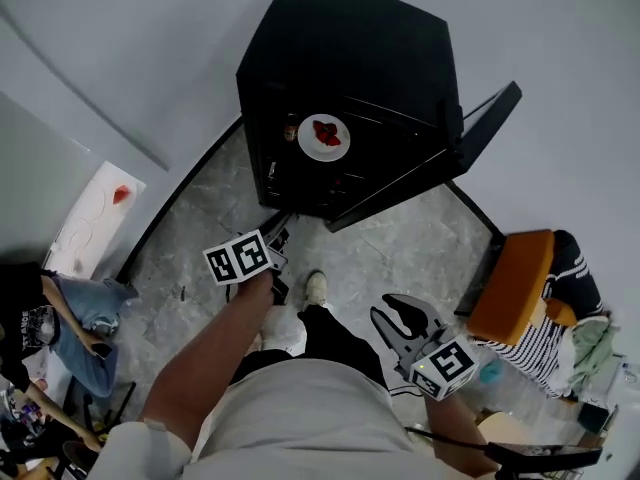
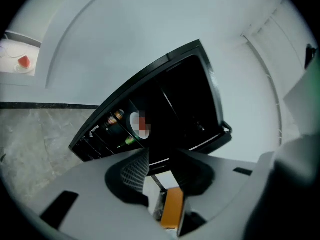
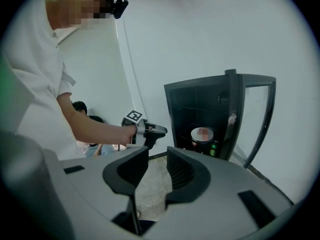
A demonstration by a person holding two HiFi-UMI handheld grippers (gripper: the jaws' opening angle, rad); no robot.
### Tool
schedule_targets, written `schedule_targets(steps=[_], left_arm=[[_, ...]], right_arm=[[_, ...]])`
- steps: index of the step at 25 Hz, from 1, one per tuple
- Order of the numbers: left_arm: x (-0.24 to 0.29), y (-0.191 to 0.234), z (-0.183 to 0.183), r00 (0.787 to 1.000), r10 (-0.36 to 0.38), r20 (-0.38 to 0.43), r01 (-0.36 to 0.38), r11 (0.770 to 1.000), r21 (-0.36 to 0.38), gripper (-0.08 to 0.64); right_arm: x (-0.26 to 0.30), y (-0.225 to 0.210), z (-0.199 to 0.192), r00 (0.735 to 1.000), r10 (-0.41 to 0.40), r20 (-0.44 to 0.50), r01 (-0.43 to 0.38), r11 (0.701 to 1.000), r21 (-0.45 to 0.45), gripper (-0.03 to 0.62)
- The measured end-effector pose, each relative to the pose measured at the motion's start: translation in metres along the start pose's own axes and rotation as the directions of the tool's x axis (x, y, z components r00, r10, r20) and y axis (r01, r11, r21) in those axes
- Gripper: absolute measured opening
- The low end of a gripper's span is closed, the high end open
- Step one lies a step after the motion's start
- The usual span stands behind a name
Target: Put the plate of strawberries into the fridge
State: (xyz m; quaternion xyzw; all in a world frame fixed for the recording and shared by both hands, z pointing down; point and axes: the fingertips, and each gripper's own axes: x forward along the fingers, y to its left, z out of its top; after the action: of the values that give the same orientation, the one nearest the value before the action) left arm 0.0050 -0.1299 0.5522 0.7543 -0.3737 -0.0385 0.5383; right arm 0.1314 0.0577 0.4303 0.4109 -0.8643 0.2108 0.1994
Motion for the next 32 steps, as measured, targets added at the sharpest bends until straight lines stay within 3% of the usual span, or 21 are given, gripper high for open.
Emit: schedule_targets(steps=[3,5,8,12,21,26,32], left_arm=[[-0.057,-0.026,0.000,0.995,-0.093,-0.048,0.095,0.994,0.045,0.127],[-0.098,-0.039,0.004,0.988,-0.138,-0.075,0.146,0.983,0.113,0.099],[-0.160,-0.055,0.003,0.973,-0.188,-0.132,0.214,0.953,0.215,0.054],[-0.236,-0.070,-0.010,0.944,-0.251,-0.216,0.308,0.905,0.293,0.012],[-0.337,-0.077,-0.051,0.884,-0.297,-0.361,0.417,0.849,0.324,0.012],[-0.361,-0.074,-0.070,0.865,-0.304,-0.400,0.450,0.823,0.347,0.012],[-0.375,-0.076,-0.087,0.847,-0.299,-0.439,0.470,0.806,0.359,0.012]], right_arm=[[0.009,0.031,0.001,1.000,0.012,0.014,-0.012,1.000,-0.004,0.104],[0.014,0.055,0.002,0.999,0.021,0.029,-0.020,1.000,-0.016,0.076],[0.020,0.094,-0.001,0.999,0.027,0.040,-0.026,0.999,-0.025,0.050],[0.021,0.139,-0.001,0.998,0.024,0.052,-0.021,0.999,-0.046,0.035],[0.016,0.210,-0.002,0.998,0.001,0.066,0.005,0.996,-0.085,0.031],[0.021,0.246,-0.005,0.998,0.014,0.068,-0.007,0.995,-0.101,0.029],[0.019,0.269,-0.008,0.997,0.022,0.071,-0.014,0.993,-0.113,0.026]])
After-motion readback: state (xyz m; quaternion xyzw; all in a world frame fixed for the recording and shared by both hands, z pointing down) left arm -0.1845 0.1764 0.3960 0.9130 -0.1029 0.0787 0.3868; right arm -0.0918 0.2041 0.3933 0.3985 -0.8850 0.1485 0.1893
